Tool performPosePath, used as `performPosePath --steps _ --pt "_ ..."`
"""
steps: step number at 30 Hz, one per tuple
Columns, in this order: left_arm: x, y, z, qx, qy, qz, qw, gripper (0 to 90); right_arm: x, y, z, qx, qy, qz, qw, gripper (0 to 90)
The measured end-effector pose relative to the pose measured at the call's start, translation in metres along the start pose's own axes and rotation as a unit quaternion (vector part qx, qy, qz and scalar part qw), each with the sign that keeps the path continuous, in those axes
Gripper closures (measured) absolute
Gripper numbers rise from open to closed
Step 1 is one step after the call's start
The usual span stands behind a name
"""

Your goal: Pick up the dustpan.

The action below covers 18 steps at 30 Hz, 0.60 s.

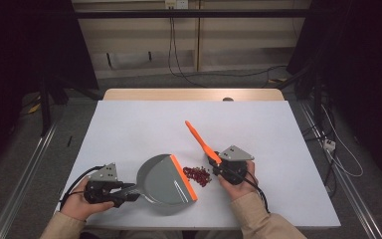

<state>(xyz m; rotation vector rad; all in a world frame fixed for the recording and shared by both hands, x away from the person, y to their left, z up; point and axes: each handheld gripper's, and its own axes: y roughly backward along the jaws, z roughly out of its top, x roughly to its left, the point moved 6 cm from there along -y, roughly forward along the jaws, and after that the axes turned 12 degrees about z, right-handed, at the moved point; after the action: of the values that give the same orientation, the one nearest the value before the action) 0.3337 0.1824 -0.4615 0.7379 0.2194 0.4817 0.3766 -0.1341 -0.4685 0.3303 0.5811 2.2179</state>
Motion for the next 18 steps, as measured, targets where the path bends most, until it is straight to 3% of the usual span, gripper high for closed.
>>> performPosePath --steps 8,18 --pt "-0.001 -0.001 0.001 0.003 0.002 -0.003 1.0 61.7 0.014 -0.007 -0.001 0.0 -0.011 0.006 0.9999 68.6" --pt "-0.002 -0.002 0.002 0.007 0.007 -0.007 0.9999 61.0 0.02 -0.009 0.001 -0.009 -0.028 0.016 0.9994 68.5"
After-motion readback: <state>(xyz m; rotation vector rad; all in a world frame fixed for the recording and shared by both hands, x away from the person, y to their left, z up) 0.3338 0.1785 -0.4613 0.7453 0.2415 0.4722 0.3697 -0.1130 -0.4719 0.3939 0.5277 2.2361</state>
